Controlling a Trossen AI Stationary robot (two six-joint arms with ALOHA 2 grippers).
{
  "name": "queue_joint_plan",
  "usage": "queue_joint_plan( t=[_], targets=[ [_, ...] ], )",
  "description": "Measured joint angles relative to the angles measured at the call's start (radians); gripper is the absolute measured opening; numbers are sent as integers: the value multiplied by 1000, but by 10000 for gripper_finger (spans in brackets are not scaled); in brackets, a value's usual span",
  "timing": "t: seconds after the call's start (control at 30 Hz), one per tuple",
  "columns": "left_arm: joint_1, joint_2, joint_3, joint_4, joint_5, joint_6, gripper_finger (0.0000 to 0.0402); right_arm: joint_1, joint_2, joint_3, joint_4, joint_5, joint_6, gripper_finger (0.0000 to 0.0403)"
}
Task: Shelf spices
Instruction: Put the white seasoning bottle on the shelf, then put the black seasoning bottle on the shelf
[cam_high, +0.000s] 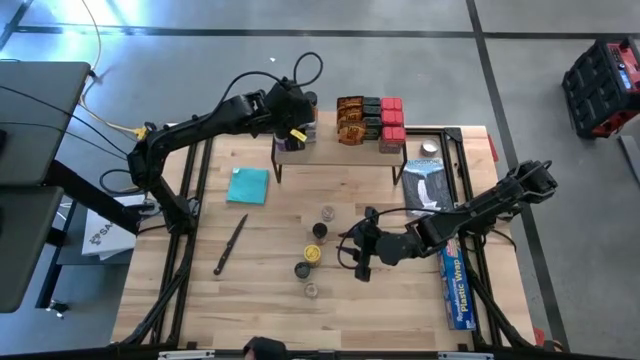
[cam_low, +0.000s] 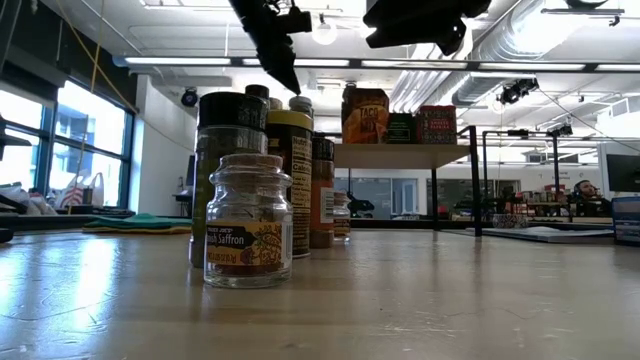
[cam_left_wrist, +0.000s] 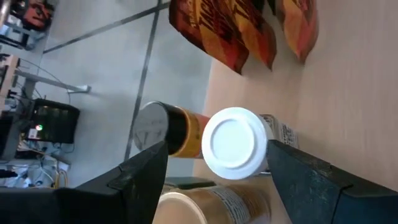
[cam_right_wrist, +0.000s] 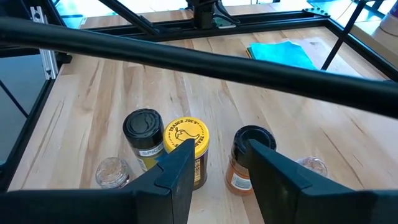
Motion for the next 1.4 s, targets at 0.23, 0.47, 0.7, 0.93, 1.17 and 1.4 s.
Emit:
queue_joint_plan(
  t=[0.23, 0.47, 0.7, 0.93, 1.17, 1.4],
  targets=[
    [13, 0, 0, 8, -19, 24, 271, 0, 0, 0, 0, -3, 0, 140],
    [25, 0, 0, 8, -32, 26, 271, 0, 0, 0, 0, -4, 0, 140],
    [-35, -15, -1, -9, -146, 33, 271, 5, 0, 0, 0, -7, 0, 140],
    [-191, -98, -1, -82, -258, -61, 271, 31, 0, 0, -19, -7, -2, 140],
    [-427, -185, -1, -229, -123, -419, 271, 47, 0, 0, -19, 0, 0, 140],
    [-730, -189, -128, -164, -174, -678, 271, 43, 0, 0, -19, 1, 8, 140]
  ],
)
